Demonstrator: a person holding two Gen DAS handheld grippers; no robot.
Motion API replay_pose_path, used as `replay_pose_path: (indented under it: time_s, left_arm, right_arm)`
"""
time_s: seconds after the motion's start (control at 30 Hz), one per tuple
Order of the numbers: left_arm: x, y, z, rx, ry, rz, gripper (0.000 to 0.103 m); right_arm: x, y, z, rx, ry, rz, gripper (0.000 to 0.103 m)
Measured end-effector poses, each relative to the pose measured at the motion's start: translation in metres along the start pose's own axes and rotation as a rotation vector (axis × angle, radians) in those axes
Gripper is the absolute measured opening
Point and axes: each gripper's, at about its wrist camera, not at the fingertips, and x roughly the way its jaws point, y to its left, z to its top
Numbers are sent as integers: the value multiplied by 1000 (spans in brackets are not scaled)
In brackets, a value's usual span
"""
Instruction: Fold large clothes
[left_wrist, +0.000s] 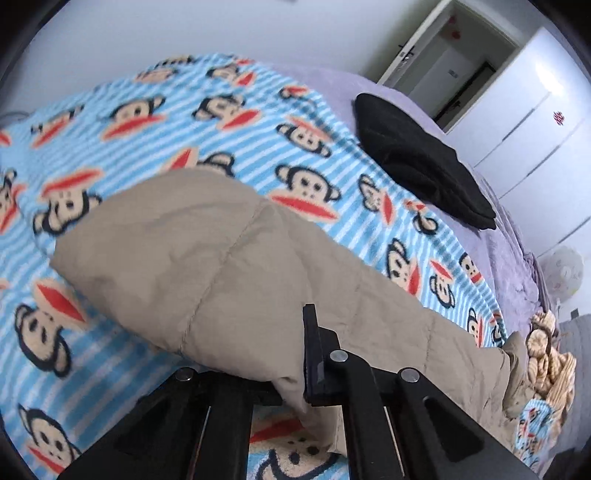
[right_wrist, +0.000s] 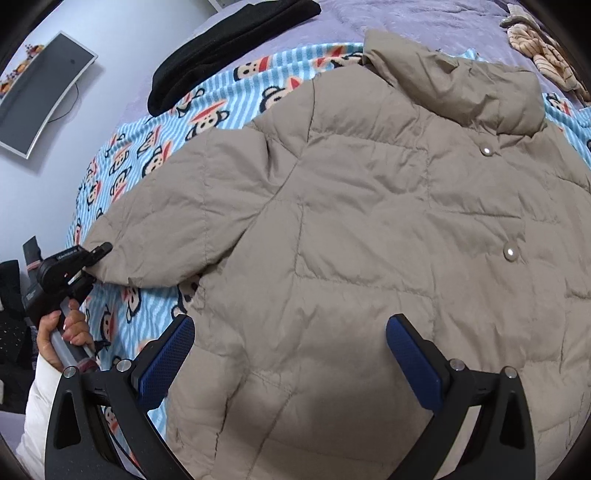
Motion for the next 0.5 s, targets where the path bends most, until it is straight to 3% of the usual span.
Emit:
replay_pose_path:
  time_s: [0.03,0.07,0.1,0.17,0.33,0.5]
  left_arm:
    - [-9,-10,2,41,-27,-2,7]
    - [-19,-19,2,77,-51,-4,7]
    - [-26,-30,3,116,-75,-10,7]
    - [-43,-48,3,181,-111,-38,7]
    - [-75,-100,-7,339,-144,-147,7]
    - [-81,-169,-33,455,-84,-311,7]
  right_arm:
    - [1,2,5,4,-21,12,92]
    - [2,4,9,10,-35,31,71]
    - [6,5,14,18,-41,54,38]
    - [19,7,24,50,-36,108,13]
    - [57,19,46,78,-51,233,13]
    - [102,21,45,125,18,297,12]
